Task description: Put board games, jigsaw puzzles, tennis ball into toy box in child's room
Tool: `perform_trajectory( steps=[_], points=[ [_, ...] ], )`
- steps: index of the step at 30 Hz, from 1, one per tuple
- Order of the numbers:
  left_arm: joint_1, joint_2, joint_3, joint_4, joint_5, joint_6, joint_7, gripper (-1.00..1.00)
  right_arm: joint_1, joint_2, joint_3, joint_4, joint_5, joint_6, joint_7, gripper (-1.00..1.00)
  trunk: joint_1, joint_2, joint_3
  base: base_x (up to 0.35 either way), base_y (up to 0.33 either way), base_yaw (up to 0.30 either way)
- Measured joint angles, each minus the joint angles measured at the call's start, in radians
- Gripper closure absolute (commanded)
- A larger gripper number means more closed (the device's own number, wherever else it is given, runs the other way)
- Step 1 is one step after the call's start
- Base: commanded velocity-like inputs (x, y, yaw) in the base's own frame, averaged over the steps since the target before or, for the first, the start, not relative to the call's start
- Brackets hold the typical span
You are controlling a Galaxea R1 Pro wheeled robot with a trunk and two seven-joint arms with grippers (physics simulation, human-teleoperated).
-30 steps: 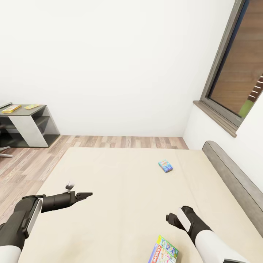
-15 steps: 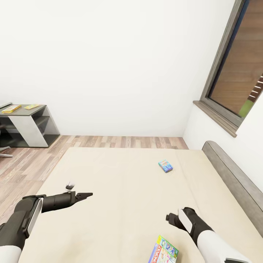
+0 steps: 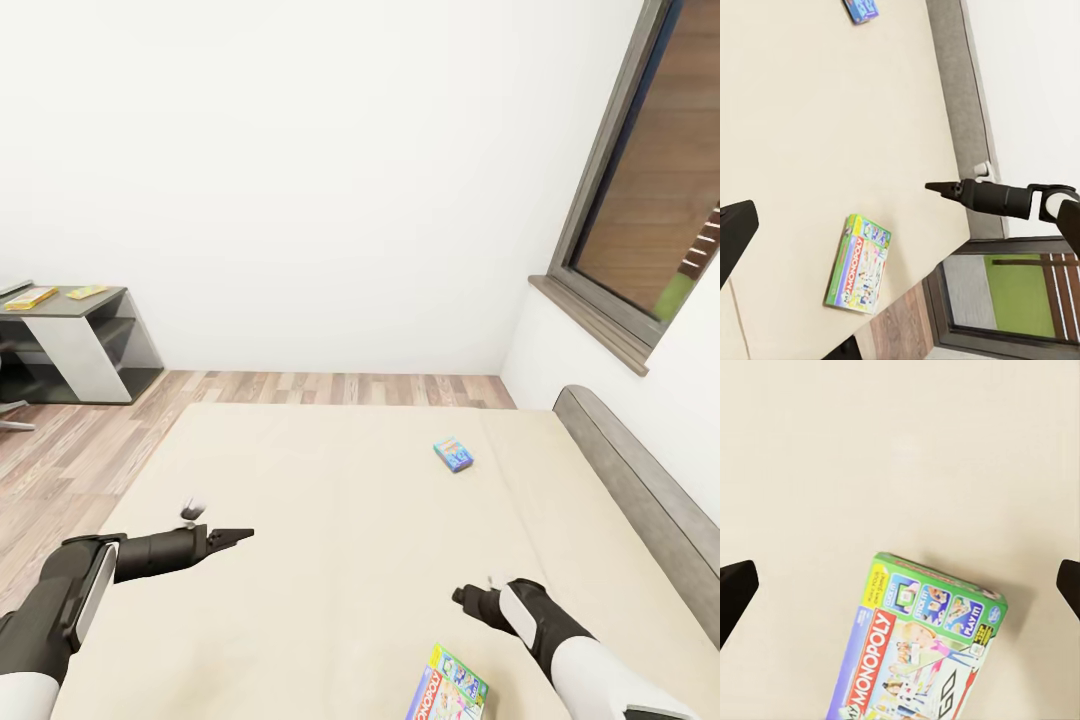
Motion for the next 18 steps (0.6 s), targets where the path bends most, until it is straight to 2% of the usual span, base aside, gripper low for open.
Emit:
perform_trajectory(
  steps=[18],
  points=[
    [-0.001,0.0,0.0,0.0,0.001,0.0,-0.003,-1.0,0.0,-0.001,0.0,0.004,-0.003,0.007,0.006,-1.0,0.0,0.0,-0.026,0.0,0.0,0.0]
  ],
)
